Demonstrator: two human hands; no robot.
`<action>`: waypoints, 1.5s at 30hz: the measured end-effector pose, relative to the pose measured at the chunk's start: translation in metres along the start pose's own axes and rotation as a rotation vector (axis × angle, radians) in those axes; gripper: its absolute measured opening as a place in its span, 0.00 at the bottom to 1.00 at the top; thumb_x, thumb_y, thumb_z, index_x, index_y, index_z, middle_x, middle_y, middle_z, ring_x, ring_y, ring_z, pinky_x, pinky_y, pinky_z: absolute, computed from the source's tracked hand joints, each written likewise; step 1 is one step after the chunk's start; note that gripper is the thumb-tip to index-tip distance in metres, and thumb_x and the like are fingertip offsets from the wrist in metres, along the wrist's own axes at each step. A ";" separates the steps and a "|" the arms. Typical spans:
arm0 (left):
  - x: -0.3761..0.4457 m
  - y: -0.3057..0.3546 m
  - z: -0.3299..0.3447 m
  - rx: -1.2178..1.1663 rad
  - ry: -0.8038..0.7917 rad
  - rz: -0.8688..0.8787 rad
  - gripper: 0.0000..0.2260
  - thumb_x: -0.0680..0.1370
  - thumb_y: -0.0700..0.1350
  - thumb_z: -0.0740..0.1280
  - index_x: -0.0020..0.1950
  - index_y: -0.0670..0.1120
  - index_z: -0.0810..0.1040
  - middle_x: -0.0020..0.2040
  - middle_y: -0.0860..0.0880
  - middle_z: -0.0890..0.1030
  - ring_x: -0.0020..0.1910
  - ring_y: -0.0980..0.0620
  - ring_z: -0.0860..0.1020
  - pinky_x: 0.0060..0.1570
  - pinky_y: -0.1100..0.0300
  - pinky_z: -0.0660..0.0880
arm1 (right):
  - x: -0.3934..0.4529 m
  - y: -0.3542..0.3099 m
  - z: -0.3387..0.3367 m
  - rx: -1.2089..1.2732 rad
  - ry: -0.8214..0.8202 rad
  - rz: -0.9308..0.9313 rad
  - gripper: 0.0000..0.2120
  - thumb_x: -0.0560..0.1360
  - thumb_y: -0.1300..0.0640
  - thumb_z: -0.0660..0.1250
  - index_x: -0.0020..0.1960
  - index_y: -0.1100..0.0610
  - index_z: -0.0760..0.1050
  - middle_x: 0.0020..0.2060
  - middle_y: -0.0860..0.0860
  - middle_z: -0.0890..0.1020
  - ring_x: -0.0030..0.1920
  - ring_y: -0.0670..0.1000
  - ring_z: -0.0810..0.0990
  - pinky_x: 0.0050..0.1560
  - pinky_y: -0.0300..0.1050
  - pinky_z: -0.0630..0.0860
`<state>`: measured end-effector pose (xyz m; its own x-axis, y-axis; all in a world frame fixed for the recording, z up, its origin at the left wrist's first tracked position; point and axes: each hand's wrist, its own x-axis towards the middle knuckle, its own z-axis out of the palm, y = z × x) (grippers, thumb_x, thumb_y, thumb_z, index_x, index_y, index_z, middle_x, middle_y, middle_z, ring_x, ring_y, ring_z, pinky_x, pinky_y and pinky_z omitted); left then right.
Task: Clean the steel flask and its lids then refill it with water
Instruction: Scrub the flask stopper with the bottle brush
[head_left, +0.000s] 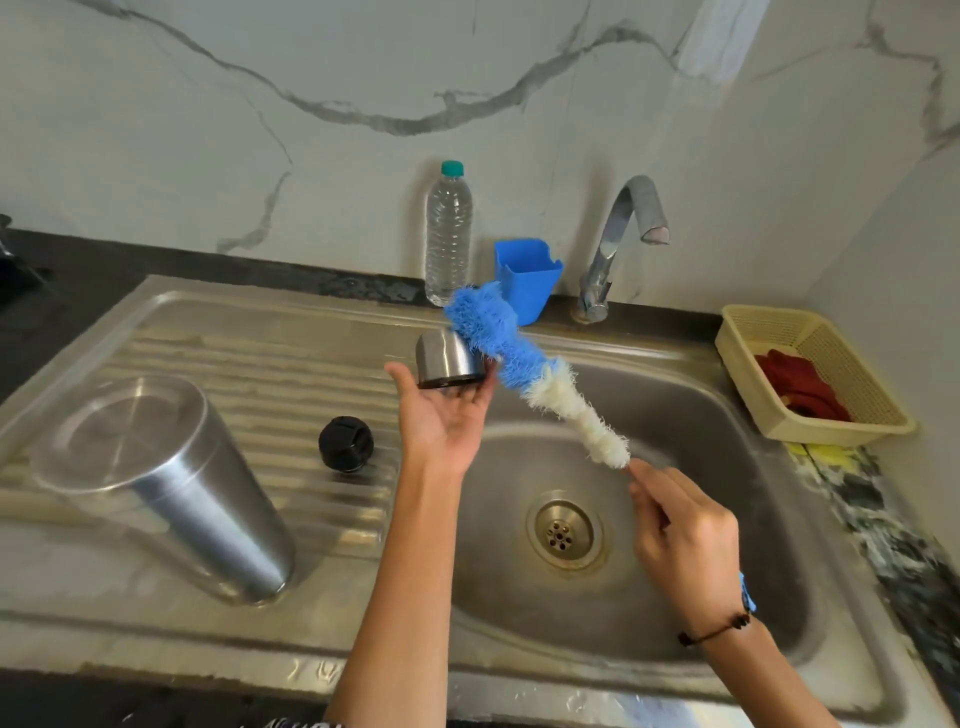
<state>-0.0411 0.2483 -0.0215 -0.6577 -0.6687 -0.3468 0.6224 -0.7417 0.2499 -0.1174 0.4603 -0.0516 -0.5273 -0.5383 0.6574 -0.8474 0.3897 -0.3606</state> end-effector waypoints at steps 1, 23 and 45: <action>-0.003 0.003 0.002 0.013 0.001 0.016 0.27 0.78 0.62 0.58 0.63 0.40 0.71 0.60 0.37 0.76 0.58 0.41 0.77 0.52 0.49 0.77 | 0.001 0.001 0.002 0.007 -0.007 0.005 0.15 0.74 0.58 0.57 0.48 0.61 0.82 0.31 0.50 0.77 0.26 0.52 0.75 0.26 0.42 0.68; -0.038 0.003 0.022 0.006 0.004 0.151 0.24 0.77 0.58 0.62 0.62 0.40 0.72 0.61 0.36 0.77 0.61 0.37 0.75 0.62 0.42 0.72 | -0.003 0.018 -0.004 0.226 -0.032 -0.013 0.16 0.72 0.58 0.58 0.48 0.62 0.82 0.33 0.47 0.79 0.35 0.47 0.74 0.32 0.40 0.71; -0.031 0.028 -0.003 0.053 -0.042 0.099 0.14 0.80 0.50 0.61 0.61 0.43 0.76 0.59 0.39 0.79 0.58 0.39 0.78 0.56 0.42 0.76 | 0.010 -0.001 -0.008 0.132 -0.059 -0.137 0.14 0.73 0.59 0.58 0.47 0.61 0.82 0.30 0.49 0.75 0.29 0.49 0.74 0.28 0.41 0.70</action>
<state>-0.0022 0.2486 -0.0063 -0.6121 -0.7395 -0.2803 0.6623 -0.6730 0.3292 -0.1213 0.4605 -0.0388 -0.4063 -0.6241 0.6673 -0.9100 0.2106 -0.3571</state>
